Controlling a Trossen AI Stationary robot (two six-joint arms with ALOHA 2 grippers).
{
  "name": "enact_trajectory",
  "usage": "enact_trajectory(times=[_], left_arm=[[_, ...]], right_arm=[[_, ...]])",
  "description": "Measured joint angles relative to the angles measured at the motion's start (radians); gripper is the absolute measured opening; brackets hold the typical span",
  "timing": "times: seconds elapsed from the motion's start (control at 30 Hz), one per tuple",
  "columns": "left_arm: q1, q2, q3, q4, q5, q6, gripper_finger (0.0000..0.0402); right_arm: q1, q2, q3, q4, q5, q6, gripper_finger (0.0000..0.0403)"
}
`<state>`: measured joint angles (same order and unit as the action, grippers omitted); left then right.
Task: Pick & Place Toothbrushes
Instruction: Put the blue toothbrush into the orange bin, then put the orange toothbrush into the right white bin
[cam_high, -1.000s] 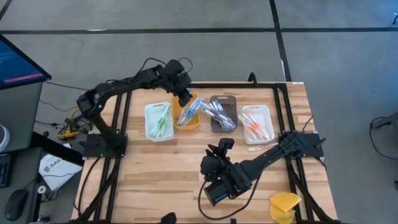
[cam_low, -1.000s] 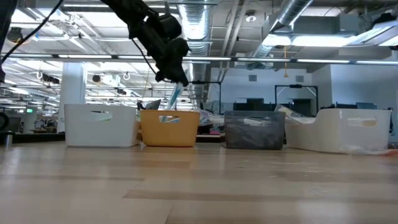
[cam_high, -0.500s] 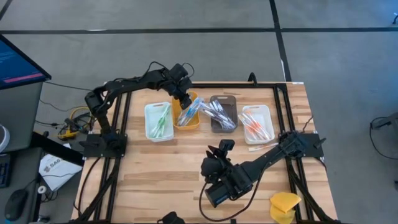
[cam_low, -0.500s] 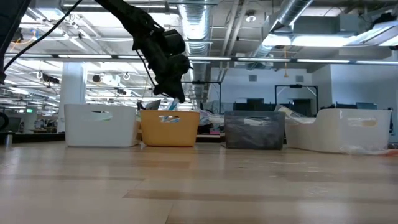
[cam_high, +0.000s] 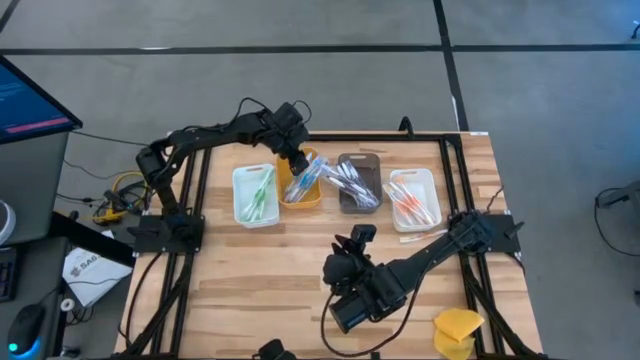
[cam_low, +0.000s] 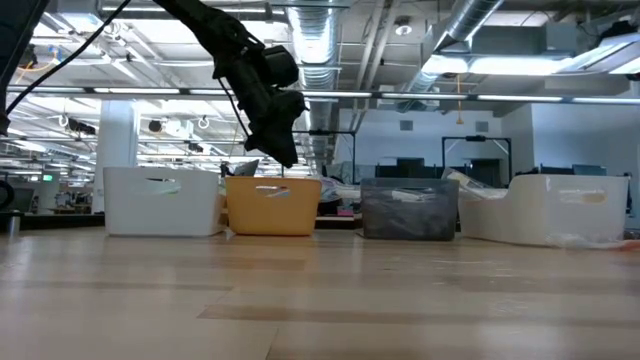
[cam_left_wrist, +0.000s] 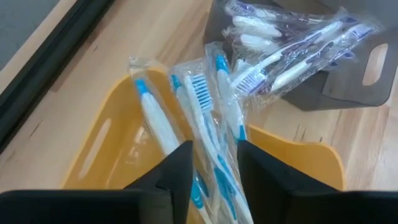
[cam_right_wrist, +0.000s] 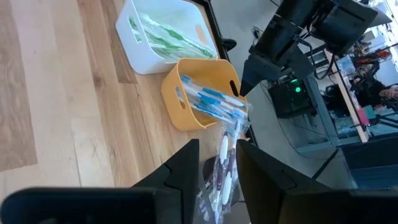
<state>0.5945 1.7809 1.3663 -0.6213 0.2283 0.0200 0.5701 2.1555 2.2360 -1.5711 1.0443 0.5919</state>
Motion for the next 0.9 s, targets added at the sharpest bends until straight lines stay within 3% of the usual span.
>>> enact_trajectory(times=[0.2, 0.37, 0.63, 0.77, 0.9], left_arm=[[0.0, -0.023, -0.001, 0.001, 0.003, -0.003, 0.0144], [-0.002, -0.105, -0.001, 0.0, 0.005, -0.003, 0.0156], [-0.078, -0.306, -0.071, 0.033, 0.005, -0.001, 0.0161], [-0.129, -0.409, -0.157, 0.095, 0.005, -0.001, 0.0161], [-0.182, -0.496, -0.265, 0.184, 0.005, -0.001, 0.0159]], right_arm=[[0.007, 0.0, 0.0, 0.0, -0.002, -0.071, 0.01], [0.012, -0.032, -0.002, 0.0, -0.177, -0.169, 0.01], [0.026, -0.159, -0.005, 0.002, -0.324, -0.176, 0.01], [0.055, -0.276, -0.103, 0.001, -0.33, -0.15, 0.01], [0.08, -0.405, -0.298, 0.002, -0.322, -0.022, 0.01]])
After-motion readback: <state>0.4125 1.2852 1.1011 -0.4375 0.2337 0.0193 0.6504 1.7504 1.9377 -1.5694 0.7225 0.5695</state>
